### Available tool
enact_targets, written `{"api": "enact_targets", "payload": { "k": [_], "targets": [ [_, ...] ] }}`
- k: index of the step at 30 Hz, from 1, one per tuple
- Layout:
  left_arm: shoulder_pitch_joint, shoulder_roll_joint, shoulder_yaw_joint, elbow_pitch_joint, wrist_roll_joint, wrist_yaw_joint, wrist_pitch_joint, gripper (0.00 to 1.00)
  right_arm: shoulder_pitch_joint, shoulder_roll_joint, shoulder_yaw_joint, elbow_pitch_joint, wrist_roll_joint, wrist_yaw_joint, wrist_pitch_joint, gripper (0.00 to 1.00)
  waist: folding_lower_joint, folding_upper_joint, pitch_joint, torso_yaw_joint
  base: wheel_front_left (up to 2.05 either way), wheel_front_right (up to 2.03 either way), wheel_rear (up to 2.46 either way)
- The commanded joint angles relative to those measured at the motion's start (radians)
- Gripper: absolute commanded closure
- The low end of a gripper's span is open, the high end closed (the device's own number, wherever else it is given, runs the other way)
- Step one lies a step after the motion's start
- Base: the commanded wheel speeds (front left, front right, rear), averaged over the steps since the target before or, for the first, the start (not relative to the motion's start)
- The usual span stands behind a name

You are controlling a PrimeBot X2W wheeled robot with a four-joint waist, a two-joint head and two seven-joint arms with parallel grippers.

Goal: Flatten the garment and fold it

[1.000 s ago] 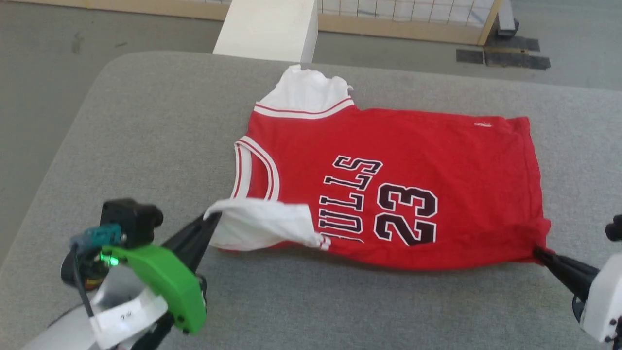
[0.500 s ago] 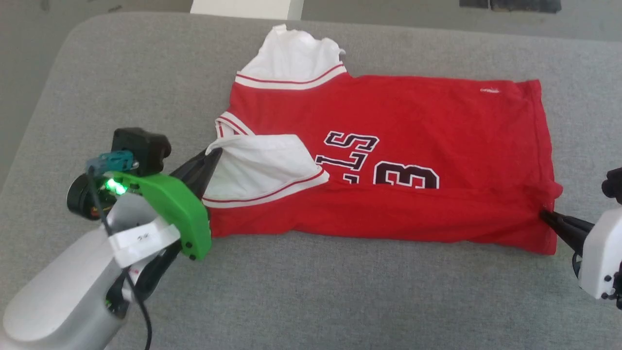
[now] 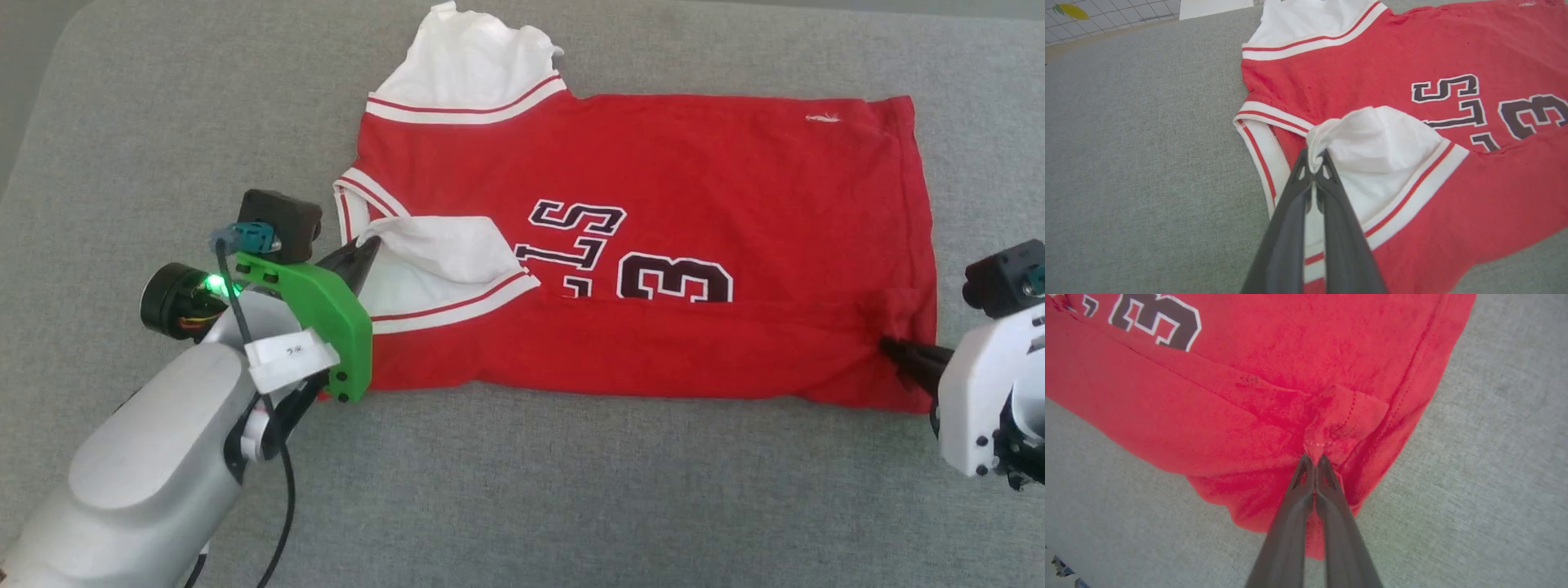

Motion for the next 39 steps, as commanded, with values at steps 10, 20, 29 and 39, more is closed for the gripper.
{"api": "enact_targets", "payload": {
  "k": [10,20,29,39],
  "targets": [
    [0.026,-0.039,0.019,0.023,-0.020,0.033,-0.065,0.00,0.003,0.047,-0.051,-0.008,-0.003,-0.001,-0.110,0.00,-0.0001,-0.0001,-0.100,0.021,0.00,0.00,0.00],
    [0.193,-0.015,0.060,-0.105,-0.044,0.163,-0.129,0.00,0.199,0.229,-0.254,-0.109,-0.200,-0.001,-0.201,0.00,-0.0001,-0.0001,-0.162,0.025,0.00,0.00,0.00],
    [0.303,0.023,0.037,-0.178,-0.031,0.239,-0.118,0.00,0.298,0.492,-0.401,-0.182,-0.350,-0.001,-0.133,0.00,-0.0001,-0.0001,-0.167,0.018,0.00,0.00,0.00],
    [0.294,0.058,-0.007,-0.167,-0.020,0.291,0.014,0.00,0.291,0.539,-0.423,-0.229,-0.398,-0.001,-0.097,0.00,-0.0001,-0.0001,-0.127,0.006,0.00,0.00,0.00]
  ]
}}
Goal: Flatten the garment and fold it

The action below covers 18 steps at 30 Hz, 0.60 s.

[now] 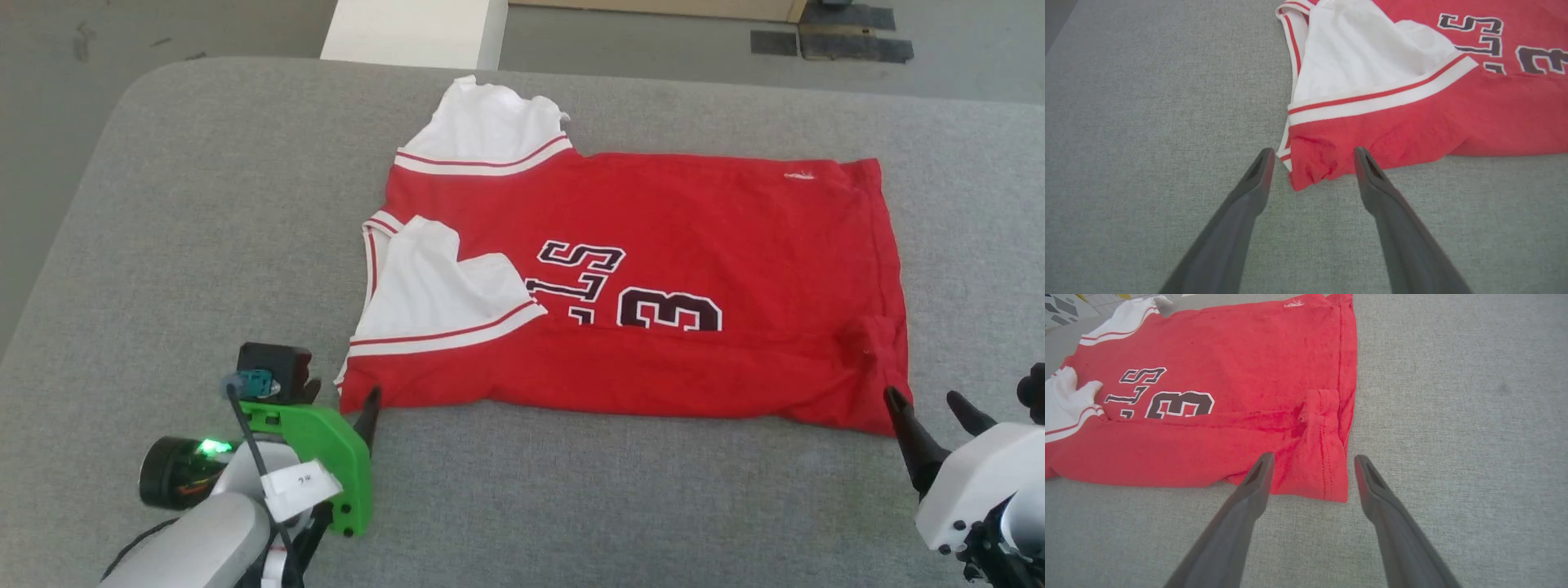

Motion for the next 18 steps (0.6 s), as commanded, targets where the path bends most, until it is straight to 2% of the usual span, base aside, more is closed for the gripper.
{"api": "enact_targets", "payload": {
  "k": [1,8,18],
  "targets": [
    [-0.011,0.017,-0.009,0.002,0.016,0.007,0.023,0.00,-0.005,0.007,0.001,-0.013,-0.002,-0.001,0.006,0.00,0.0000,0.0000,0.014,-0.005,0.00,0.00,0.00],
    [-0.051,0.019,-0.001,0.036,0.008,0.013,0.061,0.00,-0.019,0.012,-0.003,-0.043,0.005,-0.001,0.003,0.00,0.0000,0.0000,0.058,-0.021,0.00,0.00,0.00],
    [-0.080,0.013,-0.042,0.128,-0.011,-0.031,0.145,0.00,-0.035,0.014,-0.003,-0.064,0.009,-0.001,0.001,0.00,0.0000,0.0000,0.097,-0.047,0.00,0.00,0.00]
  ]
}}
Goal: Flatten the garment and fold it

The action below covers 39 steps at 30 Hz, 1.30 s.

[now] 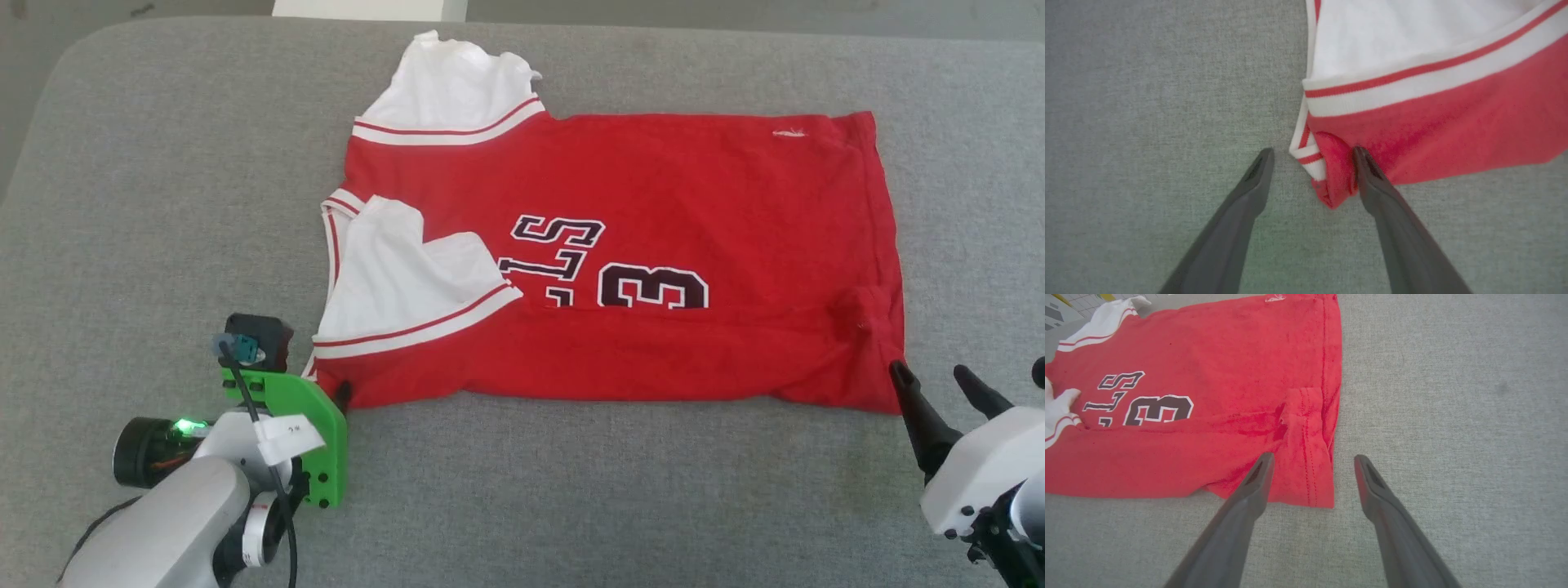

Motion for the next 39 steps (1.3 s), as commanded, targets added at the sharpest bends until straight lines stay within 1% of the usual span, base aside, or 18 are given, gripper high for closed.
{"api": "enact_targets", "payload": {
  "k": [1,2,3,8,12,13,16,23,27,32,33,34,39],
  "targets": [
    [0.004,-0.005,-0.020,0.021,-0.009,-0.014,0.022,0.00,-0.018,0.000,0.000,-0.009,0.003,-0.001,-0.004,0.00,0.0000,0.0000,0.008,-0.007,0.00,0.00,0.00],
    [0.006,-0.006,-0.025,0.024,-0.013,-0.021,0.028,0.13,-0.019,-0.001,0.000,-0.009,0.002,-0.001,-0.005,0.00,0.0000,0.0000,0.009,-0.008,0.00,0.00,0.00],
    [0.007,-0.009,-0.026,0.027,-0.017,-0.027,0.028,1.00,-0.020,-0.001,0.001,-0.010,0.001,-0.001,-0.005,0.00,0.0000,0.0000,0.010,-0.009,0.00,0.00,0.00],
    [0.015,-0.021,-0.022,0.031,-0.020,-0.038,-0.005,1.00,-0.016,-0.013,0.003,0.001,-0.017,-0.001,0.003,0.00,0.0000,0.0000,-0.006,-0.007,0.00,0.00,0.00],
    [0.022,-0.022,-0.002,0.005,-0.011,-0.022,-0.055,1.00,-0.015,-0.017,0.002,0.023,-0.032,-0.001,0.034,0.00,0.0000,0.0000,-0.030,0.002,0.00,0.00,0.00],
    [0.027,-0.021,0.008,-0.021,-0.010,-0.011,-0.074,1.00,-0.018,-0.018,0.006,0.042,-0.033,-0.001,0.058,0.00,0.0000,0.0000,-0.039,0.010,0.00,0.00,0.00],
    [0.029,-0.017,0.014,-0.074,-0.001,0.000,-0.089,1.00,-0.030,-0.025,0.012,0.076,-0.037,-0.001,0.093,0.00,0.0000,0.0000,-0.042,0.025,0.00,0.00,0.00],
    [0.022,-0.001,0.016,-0.168,0.015,0.017,-0.088,1.00,-0.088,-0.053,0.029,0.172,-0.063,-0.001,0.147,0.00,0.0000,0.0000,-0.019,0.049,0.00,0.00,0.00],
    [0.018,0.006,0.013,-0.190,0.021,0.019,-0.084,1.00,-0.109,-0.071,0.037,0.224,-0.085,-0.001,0.162,0.00,0.0000,0.0000,-0.003,0.059,0.00,0.00,0.00],
    [0.019,0.014,0.010,-0.195,0.021,0.017,-0.078,1.00,-0.118,-0.078,0.060,0.263,-0.078,-0.001,0.176,0.00,0.0000,0.0000,0.011,0.063,0.00,0.00,0.00],
    [0.019,0.014,0.009,-0.194,0.020,0.016,-0.077,1.00,-0.117,-0.081,0.070,0.270,-0.070,-0.001,0.182,0.16,0.0000,0.0000,0.013,0.063,0.00,0.00,0.00],
    [0.019,0.015,0.008,-0.193,0.019,0.014,-0.076,1.00,-0.115,-0.082,0.077,0.274,-0.063,-0.001,0.186,0.99,0.0000,0.0000,0.014,0.064,0.00,0.00,0.00],
    [0.021,0.015,0.003,-0.177,0.015,0.006,-0.074,1.00,-0.104,-0.108,0.092,0.276,-0.029,-0.001,0.195,1.00,0.0000,0.0000,0.000,0.061,0.00,0.00,0.00]
  ]
}}
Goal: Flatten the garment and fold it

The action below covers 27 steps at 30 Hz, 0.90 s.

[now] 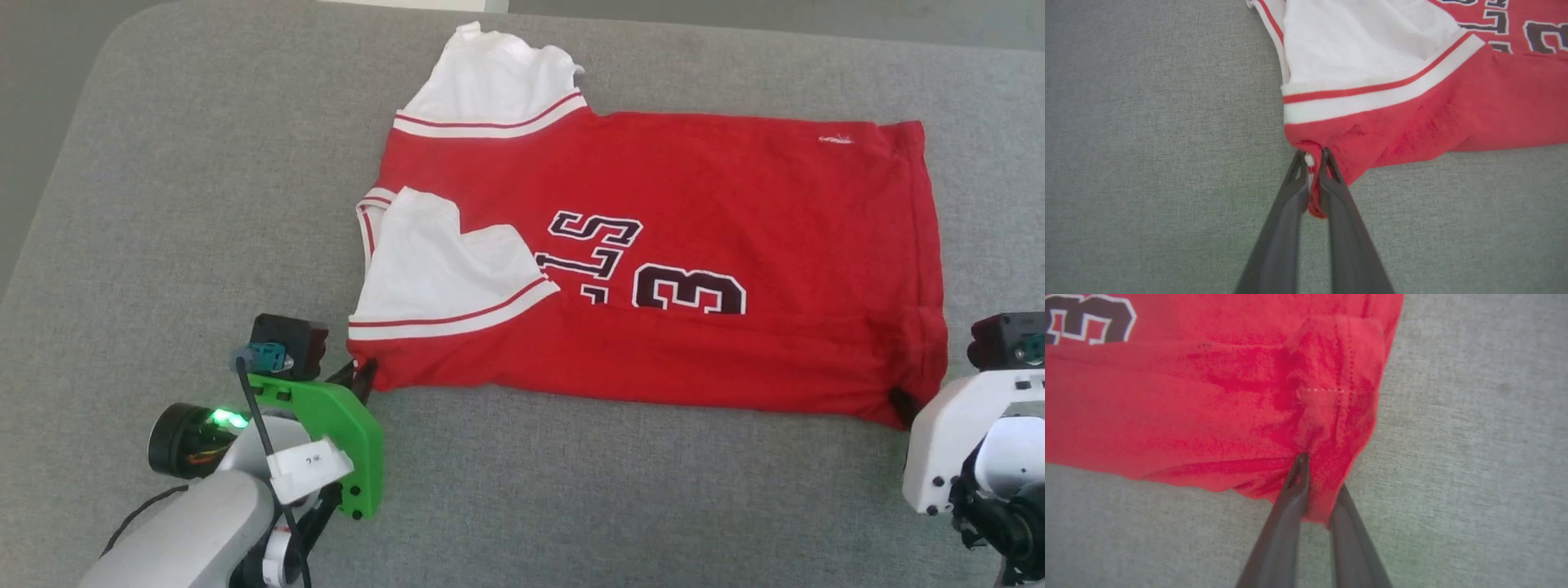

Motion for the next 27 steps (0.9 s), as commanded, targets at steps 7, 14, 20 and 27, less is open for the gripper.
{"api": "enact_targets", "payload": {
  "k": [7,14,20,27],
  "targets": [
    [0.020,0.034,-0.001,0.023,-0.006,-0.010,0.003,1.00,0.056,-0.065,0.007,-0.024,0.090,-0.001,0.063,1.00,0.0000,0.0000,-0.077,-0.016,0.00,0.00,0.00],
    [0.072,0.073,-0.015,-0.004,-0.018,-0.009,0.019,1.00,0.132,-0.115,-0.002,-0.105,0.180,-0.001,0.140,1.00,0.0000,0.0000,-0.142,-0.022,0.00,0.00,0.00],
    [0.138,0.110,-0.046,-0.049,-0.032,-0.006,0.046,1.00,0.223,-0.125,-0.016,-0.160,0.218,-0.001,0.189,1.00,0.0000,0.0000,-0.173,-0.019,0.00,0.00,0.00],
    [0.202,0.108,-0.075,-0.065,-0.049,0.003,0.050,1.00,0.278,-0.109,-0.034,-0.160,0.214,-0.001,0.171,1.00,0.0000,0.0000,-0.176,-0.016,0.00,0.00,0.00]
  ]
}}
